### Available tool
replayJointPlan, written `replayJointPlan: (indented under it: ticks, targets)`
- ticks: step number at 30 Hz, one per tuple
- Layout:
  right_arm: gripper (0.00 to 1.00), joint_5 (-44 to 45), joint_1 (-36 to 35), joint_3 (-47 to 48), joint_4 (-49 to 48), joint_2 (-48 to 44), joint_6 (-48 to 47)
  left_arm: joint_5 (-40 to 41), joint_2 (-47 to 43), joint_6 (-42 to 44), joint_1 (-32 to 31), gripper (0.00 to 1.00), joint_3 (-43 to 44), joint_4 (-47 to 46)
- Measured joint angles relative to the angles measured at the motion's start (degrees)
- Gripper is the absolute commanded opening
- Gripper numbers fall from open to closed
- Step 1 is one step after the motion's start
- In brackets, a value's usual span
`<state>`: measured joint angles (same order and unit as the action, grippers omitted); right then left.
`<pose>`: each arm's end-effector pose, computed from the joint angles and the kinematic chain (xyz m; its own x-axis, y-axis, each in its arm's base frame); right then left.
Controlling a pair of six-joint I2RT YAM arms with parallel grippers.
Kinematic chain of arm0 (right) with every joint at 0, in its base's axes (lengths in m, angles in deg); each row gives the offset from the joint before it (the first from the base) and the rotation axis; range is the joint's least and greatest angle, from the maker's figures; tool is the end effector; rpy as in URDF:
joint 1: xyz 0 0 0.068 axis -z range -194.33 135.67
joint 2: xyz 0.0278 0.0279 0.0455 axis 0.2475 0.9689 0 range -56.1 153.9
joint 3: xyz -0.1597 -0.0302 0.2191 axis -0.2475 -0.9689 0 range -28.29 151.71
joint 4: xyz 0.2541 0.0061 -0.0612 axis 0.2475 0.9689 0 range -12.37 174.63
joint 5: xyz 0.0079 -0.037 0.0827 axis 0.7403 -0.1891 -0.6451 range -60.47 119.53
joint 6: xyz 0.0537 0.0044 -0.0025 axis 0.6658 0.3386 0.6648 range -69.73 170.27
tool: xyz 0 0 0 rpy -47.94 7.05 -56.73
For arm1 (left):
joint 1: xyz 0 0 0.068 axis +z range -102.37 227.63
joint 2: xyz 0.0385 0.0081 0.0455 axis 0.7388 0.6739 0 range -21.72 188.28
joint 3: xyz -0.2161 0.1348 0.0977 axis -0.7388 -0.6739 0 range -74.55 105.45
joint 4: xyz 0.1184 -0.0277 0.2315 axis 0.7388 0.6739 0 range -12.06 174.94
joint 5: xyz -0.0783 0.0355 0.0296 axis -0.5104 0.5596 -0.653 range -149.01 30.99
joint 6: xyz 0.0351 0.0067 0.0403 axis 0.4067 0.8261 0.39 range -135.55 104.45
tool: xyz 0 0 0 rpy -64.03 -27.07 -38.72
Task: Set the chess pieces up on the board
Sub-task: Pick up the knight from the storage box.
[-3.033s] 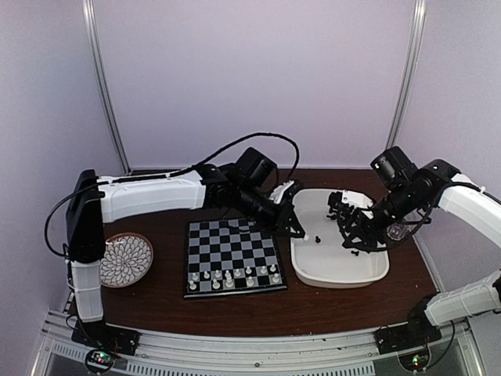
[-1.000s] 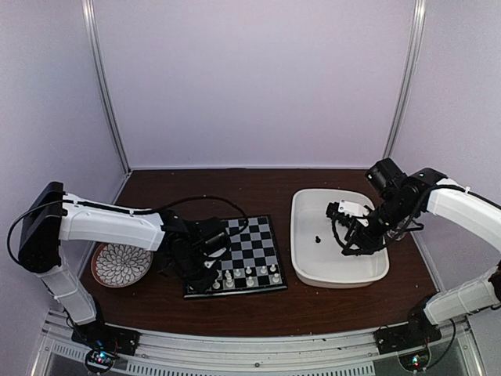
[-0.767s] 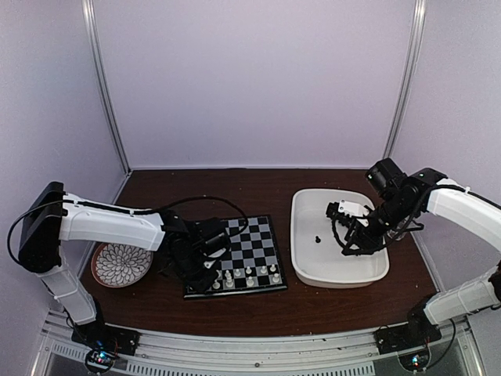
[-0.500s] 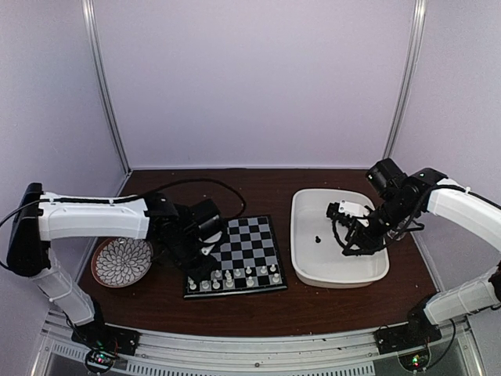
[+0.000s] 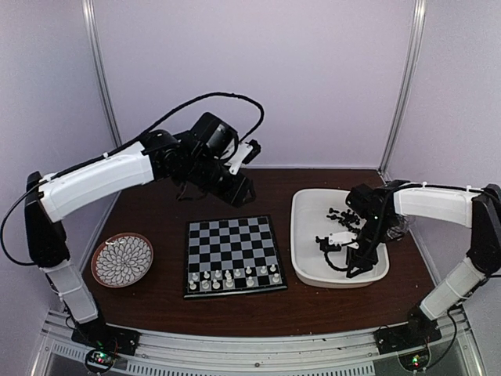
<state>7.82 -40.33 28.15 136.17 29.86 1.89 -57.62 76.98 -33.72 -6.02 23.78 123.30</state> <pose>0.2169 0.1205 0.2013 -0.2837 -0.9112 -0.2989 -0.9495 0.2234 0.2201 0.2269 -0.3070 0.3544 -0.6513 0.3589 -0.6685 0.6230 0.7559 -0.2012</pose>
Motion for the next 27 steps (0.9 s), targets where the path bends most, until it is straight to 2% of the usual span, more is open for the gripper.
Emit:
replayJointPlan:
  ticks: [6, 11, 16, 19, 22, 27]
  targets:
    - [0.51, 1.49, 0.79, 0.96, -1.53, 8.04, -8.50, -8.66, 9.81, -3.23, 11.58, 0.46, 5.40, -6.51]
    - [0.54, 0.39, 1.01, 5.66, -1.11, 15.21, -12.76, -8.90, 16.35, -4.92, 13.66, 0.47, 13.86, -6.03]
    - [0.55, -1.40, 0.72, 8.83, -1.18, 16.50, -13.18, -8.04, 16.81, -7.91, 13.05, 0.50, 18.03, 0.15]
    - [0.55, -2.56, -0.20, 8.92, -0.39, 16.33, -14.34, -6.21, 16.87, -8.70, 13.64, 0.50, 24.65, 7.37]
    - [0.59, -3.10, -2.97, 7.13, 0.13, 14.16, -16.87, -5.86, 16.59, -10.51, 15.89, 0.50, 30.97, 11.41]
    - [0.60, -5.66, -7.96, 4.72, -0.74, 10.88, -18.62, -6.10, 16.13, -13.11, 20.85, 0.50, 32.89, 14.95]
